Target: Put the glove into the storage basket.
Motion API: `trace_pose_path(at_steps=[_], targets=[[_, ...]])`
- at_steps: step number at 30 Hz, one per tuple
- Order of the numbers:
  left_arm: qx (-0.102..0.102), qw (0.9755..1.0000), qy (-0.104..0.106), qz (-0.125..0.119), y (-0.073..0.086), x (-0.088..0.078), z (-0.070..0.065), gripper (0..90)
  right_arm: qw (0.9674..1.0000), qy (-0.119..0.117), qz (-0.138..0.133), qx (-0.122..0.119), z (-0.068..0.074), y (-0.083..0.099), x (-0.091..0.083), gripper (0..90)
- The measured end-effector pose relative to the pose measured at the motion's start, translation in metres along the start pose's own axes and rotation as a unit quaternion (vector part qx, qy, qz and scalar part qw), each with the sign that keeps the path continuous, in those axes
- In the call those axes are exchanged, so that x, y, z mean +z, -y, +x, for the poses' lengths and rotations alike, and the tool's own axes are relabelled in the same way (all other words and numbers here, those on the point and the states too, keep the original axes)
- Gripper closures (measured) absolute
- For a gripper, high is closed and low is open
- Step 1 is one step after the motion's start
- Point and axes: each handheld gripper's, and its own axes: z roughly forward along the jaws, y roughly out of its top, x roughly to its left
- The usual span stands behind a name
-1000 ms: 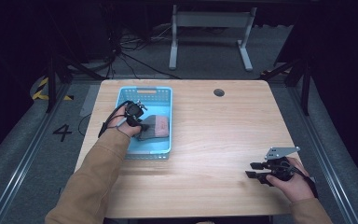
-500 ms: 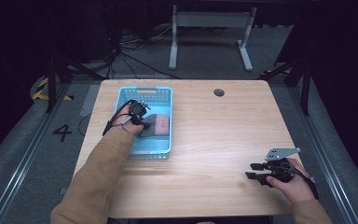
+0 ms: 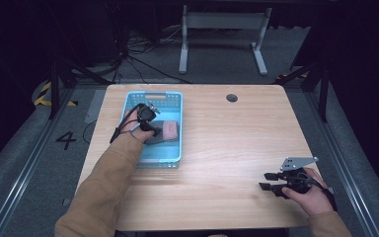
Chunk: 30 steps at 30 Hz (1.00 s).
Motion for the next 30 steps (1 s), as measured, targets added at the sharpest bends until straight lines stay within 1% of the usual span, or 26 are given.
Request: trace_pose_path(at_steps=[1,2,3,4,5,6,10,13,14,15,17,21,22,24,30], targets=[[-0.003,1.0,0.001,-0.006,0.0,-0.001,0.0,37.0,1.0,0.0,0.0,0.0,0.0,0.0,0.0,54.2],[-0.006,0.9999,0.007,-0.014,-0.001,-0.005,0.0,36.9,1.0,0.0,0.0,0.0,0.0,0.0,0.0,54.2],[-0.006,0.9999,0.007,-0.014,-0.001,-0.005,0.0,36.9,1.0,0.0,0.0,0.0,0.0,0.0,0.0,54.2],[-0.009,0.9996,0.008,-0.026,-0.002,-0.008,-0.001,36.9,1.0,0.0,0.001,-0.001,-0.001,0.0,0.0,54.2],[-0.009,0.9996,0.008,-0.026,-0.002,-0.008,-0.001,36.8,1.0,0.0,0.001,-0.001,-0.001,0.0,0.0,54.2],[-0.01,0.9994,0.012,-0.03,-0.003,-0.012,-0.003,36.8,1.0,-0.001,0.0,0.0,-0.001,-0.001,0.0,54.3],[-0.011,0.9994,0.011,-0.03,-0.006,-0.019,-0.007,35.1,1.0,-0.002,-0.002,0.0,-0.001,-0.002,0.001,54.2],[-0.012,0.999,0.017,-0.04,-0.008,-0.027,-0.012,34.0,1.0,-0.003,-0.001,-0.002,-0.002,-0.005,0.002,54.2],[-0.013,0.9986,0.02,-0.048,-0.009,-0.033,-0.015,33.8,1.0,-0.003,-0.001,-0.004,-0.002,-0.005,0.002,54.2],[-0.013,0.9986,0.02,-0.048,-0.009,-0.033,-0.015,33.2,1.0,-0.004,-0.003,-0.007,-0.003,-0.008,0.004,54.2],[-0.015,0.9978,0.026,-0.06,-0.009,-0.04,-0.019,33.2,1.0,-0.004,-0.003,-0.007,-0.003,-0.01,0.004,54.2],[-0.015,0.9974,0.026,-0.066,-0.007,-0.054,-0.028,33.0,0.9999,-0.009,-0.002,-0.013,-0.005,-0.016,0.009,53.8],[-0.017,0.9971,0.028,-0.07,-0.006,-0.058,-0.03,32.8,0.9998,-0.01,-0.002,-0.016,-0.006,-0.018,0.01,53.6],[-0.026,0.9958,0.038,-0.079,-0.003,-0.065,-0.034,32.6,0.9997,-0.009,-0.001,-0.021,-0.008,-0.022,0.012,53.2],[-0.043,0.9923,0.053,-0.103,0.008,-0.089,-0.044,32.3,0.9995,-0.017,-0.004,-0.026,-0.016,-0.034,0.02,53.0]])
